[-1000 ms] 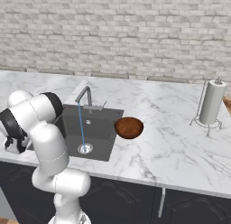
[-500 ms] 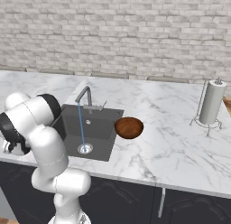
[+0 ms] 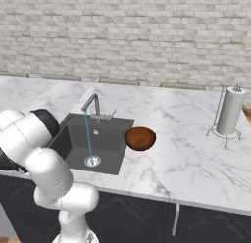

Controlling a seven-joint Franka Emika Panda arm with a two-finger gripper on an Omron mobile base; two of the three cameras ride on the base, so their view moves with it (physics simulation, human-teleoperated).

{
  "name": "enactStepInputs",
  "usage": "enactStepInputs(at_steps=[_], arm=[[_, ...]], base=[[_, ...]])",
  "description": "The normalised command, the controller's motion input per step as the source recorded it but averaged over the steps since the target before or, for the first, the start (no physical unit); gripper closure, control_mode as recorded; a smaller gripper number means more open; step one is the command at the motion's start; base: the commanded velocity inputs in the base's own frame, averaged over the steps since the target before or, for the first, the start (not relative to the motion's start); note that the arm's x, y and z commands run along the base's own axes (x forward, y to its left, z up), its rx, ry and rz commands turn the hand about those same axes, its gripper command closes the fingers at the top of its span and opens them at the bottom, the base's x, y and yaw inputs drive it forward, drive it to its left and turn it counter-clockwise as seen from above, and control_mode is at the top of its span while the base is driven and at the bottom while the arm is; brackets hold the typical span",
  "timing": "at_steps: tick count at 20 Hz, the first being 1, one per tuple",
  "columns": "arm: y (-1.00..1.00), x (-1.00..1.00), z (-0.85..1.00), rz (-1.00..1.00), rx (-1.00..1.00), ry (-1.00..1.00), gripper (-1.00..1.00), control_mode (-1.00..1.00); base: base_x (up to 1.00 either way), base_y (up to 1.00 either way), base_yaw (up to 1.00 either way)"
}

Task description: Rinse each bowl for a few seconds and place them down in the sink or on the counter.

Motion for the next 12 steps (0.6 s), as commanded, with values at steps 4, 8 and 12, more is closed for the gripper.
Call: enactStepInputs(at_steps=[4, 8, 12], arm=[[0.03, -0.11, 0.61, 0.00, 0.00, 0.00, -1.00, -1.00], [0.09, -0.12, 0.69, 0.00, 0.00, -0.02, -1.00, -1.00], [0.13, -0.05, 0.77, 0.00, 0.00, 0.00, -1.00, -1.00]], base=[[0.00, 0.00, 0.00], [0.00, 0.00, 0.00], [0.00, 0.00, 0.00]])
